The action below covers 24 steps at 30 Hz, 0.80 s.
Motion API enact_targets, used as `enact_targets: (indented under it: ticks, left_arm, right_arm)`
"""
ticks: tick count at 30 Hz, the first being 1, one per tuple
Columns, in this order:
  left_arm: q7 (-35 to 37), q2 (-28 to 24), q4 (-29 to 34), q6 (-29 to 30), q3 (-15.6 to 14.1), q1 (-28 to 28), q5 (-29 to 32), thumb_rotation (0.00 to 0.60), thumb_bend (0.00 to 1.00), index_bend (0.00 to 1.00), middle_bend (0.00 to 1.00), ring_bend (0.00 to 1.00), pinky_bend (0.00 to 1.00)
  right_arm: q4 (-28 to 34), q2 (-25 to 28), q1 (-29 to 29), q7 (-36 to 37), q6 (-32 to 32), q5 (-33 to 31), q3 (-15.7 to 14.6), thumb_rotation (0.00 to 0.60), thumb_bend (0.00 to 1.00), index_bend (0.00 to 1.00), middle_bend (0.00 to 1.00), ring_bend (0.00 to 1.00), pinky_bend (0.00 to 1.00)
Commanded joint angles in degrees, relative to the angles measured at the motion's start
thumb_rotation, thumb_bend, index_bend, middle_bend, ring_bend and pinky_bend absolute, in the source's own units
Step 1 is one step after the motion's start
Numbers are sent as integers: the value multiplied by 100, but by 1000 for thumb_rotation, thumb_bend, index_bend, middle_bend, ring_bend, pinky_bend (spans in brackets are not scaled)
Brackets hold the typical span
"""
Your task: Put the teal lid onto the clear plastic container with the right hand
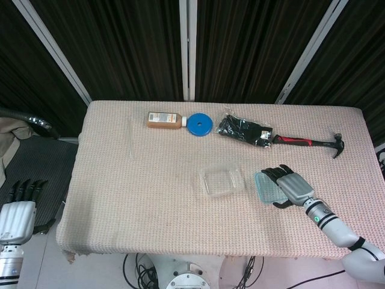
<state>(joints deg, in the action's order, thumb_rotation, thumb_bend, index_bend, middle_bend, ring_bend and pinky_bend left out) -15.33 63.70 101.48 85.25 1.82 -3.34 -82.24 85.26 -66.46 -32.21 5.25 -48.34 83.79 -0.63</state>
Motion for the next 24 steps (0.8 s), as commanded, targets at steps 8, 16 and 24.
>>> enact_targets:
  ticks: [8, 16, 24]
  left_arm:
    - [295, 81, -259, 59, -6, -4, -163, 600, 32, 158, 131, 46, 0]
    - [599, 119, -507, 39, -5, -24, -228, 600, 32, 158, 131, 46, 0]
    - [930, 257, -838, -124, 16, -109, -198, 600, 32, 158, 131, 46, 0]
  right_arm:
    - [1726, 662, -532, -1457, 156, -1109, 704, 600, 204, 12, 425, 99, 0]
    - [2367, 5, -1544, -3482, 167, -3364, 852, 600, 200, 11, 423, 99, 0]
    - [2591, -896, -2363, -4888, -816, -5218, 713, 600, 204, 0, 414, 99, 0]
